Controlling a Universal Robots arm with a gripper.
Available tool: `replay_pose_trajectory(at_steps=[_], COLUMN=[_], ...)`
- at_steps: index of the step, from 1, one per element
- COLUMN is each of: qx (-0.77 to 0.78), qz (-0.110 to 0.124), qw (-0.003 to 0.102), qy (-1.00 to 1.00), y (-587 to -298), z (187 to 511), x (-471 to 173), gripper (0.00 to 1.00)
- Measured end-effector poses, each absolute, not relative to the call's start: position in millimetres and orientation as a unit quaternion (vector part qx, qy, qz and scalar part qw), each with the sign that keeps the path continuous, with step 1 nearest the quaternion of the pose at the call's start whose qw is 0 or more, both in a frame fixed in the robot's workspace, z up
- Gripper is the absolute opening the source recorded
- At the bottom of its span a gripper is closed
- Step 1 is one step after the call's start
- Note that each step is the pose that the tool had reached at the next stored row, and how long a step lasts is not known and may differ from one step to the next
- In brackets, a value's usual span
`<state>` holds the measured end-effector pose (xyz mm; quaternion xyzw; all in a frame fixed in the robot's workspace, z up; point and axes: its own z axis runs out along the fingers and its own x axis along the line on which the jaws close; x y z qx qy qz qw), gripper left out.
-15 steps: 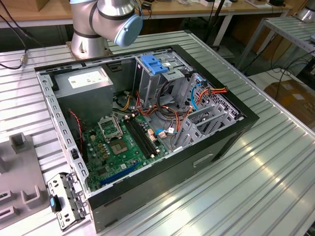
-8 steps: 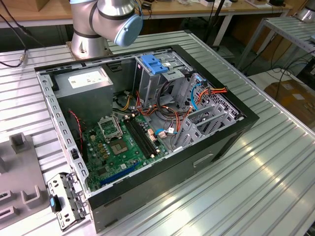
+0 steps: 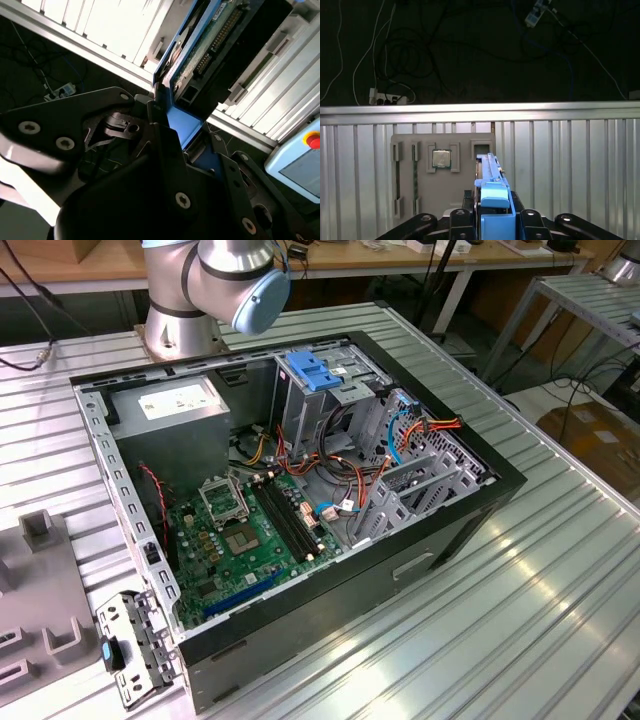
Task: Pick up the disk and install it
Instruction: 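Pick up the disk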
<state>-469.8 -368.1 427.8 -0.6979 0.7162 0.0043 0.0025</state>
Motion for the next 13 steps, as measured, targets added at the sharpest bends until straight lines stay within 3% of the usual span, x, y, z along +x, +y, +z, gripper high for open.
replay_pose_trajectory(at_steps=[13], qx=[-0.698], qz=[0.004], qw=[0.002], qy=[0.716], y=[-368.1], z=[448.5], x=[-469.8], gripper=[0.37])
